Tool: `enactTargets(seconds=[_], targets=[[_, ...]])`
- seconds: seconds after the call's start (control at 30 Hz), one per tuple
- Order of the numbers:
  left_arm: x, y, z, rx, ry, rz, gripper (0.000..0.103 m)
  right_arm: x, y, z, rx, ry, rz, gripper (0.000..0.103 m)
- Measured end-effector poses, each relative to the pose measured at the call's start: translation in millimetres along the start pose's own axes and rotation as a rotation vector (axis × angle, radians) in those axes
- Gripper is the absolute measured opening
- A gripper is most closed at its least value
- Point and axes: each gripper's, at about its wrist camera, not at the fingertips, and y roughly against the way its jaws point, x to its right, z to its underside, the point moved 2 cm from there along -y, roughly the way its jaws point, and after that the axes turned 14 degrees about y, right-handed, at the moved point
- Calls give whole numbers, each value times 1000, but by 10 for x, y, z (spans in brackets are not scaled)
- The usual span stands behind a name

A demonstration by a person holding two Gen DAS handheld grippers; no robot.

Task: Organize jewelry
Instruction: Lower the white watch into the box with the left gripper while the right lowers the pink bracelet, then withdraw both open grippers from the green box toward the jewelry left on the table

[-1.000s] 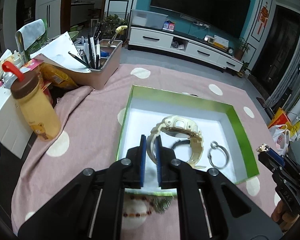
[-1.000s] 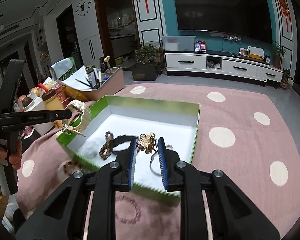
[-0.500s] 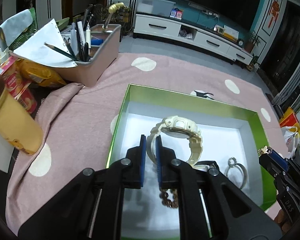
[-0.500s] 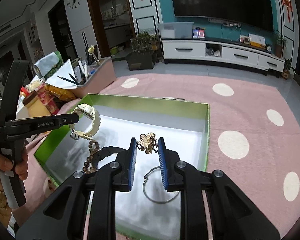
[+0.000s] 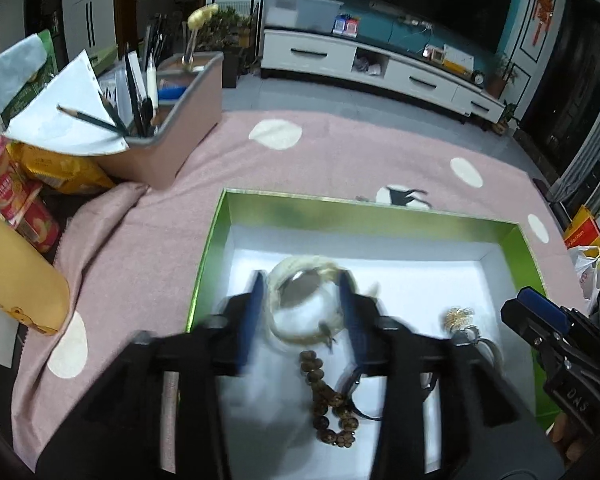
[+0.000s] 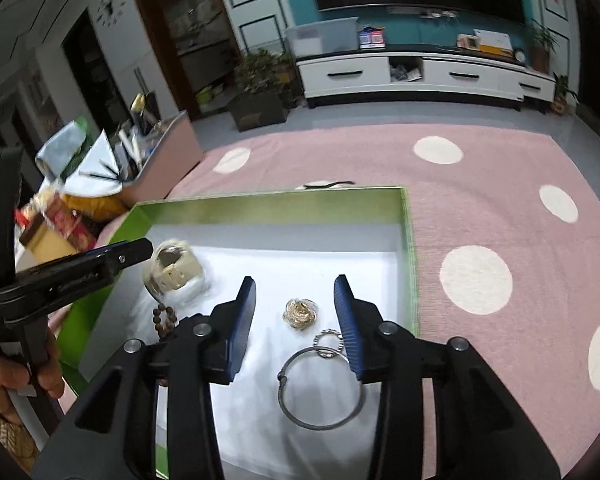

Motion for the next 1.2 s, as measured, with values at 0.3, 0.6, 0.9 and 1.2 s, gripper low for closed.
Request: enactTargets(seconds=[0.3, 0.6, 0.9, 1.2], targets=[[-106, 414, 47, 43, 0, 15, 67, 143, 443, 159, 54, -50, -18, 42], [-458, 835, 350, 45, 33, -3, 87, 96, 926, 436, 77, -48, -34, 43], [-837, 1049, 857, -21, 96, 0, 90, -74, 1144, 835, 33, -34, -57, 43], [-897, 1210, 1327, -47, 79, 32, 90, -336, 1178, 1167, -28, -7, -101, 43]])
